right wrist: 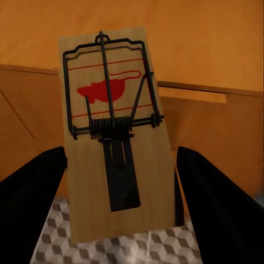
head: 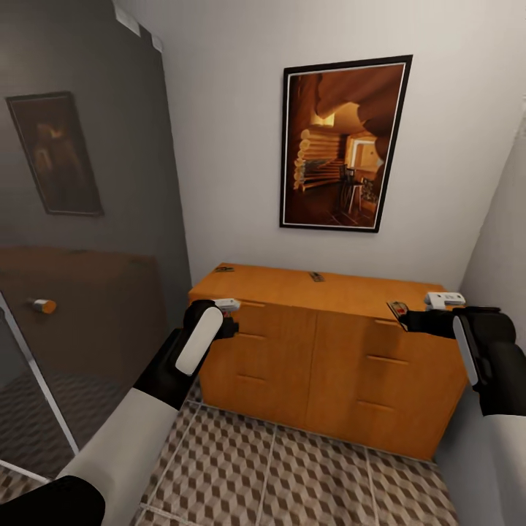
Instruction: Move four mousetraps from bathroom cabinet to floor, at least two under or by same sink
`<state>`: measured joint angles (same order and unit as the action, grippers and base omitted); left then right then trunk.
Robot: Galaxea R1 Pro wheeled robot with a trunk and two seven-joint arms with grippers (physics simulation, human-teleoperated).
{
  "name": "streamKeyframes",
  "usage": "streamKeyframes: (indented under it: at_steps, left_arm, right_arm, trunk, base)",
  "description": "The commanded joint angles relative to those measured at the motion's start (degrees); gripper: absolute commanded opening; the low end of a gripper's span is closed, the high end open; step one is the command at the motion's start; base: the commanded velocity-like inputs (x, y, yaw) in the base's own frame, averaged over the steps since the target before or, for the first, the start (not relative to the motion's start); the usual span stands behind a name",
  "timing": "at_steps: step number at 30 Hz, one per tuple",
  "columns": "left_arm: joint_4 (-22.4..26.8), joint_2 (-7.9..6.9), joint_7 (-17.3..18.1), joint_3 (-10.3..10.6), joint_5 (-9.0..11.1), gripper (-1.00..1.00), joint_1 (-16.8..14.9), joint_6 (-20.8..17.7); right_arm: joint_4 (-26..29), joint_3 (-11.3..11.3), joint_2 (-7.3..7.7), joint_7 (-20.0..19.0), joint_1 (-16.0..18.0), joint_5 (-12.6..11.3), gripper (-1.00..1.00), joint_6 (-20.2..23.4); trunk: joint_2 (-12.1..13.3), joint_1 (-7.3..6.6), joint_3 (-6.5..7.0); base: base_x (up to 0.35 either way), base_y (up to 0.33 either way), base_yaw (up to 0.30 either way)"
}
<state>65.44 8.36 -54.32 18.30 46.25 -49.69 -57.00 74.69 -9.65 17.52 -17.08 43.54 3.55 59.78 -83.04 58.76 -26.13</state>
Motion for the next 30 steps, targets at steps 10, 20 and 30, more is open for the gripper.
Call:
streamKeyframes:
  at_steps: [10,20,30]
  left_arm:
    - [-0.34,-0.01,-0.7,0.07,0.54,-1.0,-0.06,-0.05]
    - [-0.49,-0.01,-0.72,0.07,0.46,-1.0,-0.06,-0.12]
    - [-0.49,-0.01,-0.75,0.07,0.43,-1.0,-0.06,-0.12]
  right_arm:
    - [-0.02,0.11,-2.89,-0.41,0.05,0.55,-1.0,0.22]
    - [-0.31,0.24,-3.6,-0.46,0.05,0.49,-1.0,0.22]
    - [-0.51,0.49,-8.08,-0.43,0.05,0.96,-1.0,0.22]
  trunk:
    - [-0.04,-0.03,-0.07]
    - [-0.04,-0.03,-0.07]
    - [-0.04,-0.03,-0.07]
  base:
    - [-0.097,0.0,0.0]
    - [-0.296,0.0,0.0]
    - [-0.336,0.0,0.0]
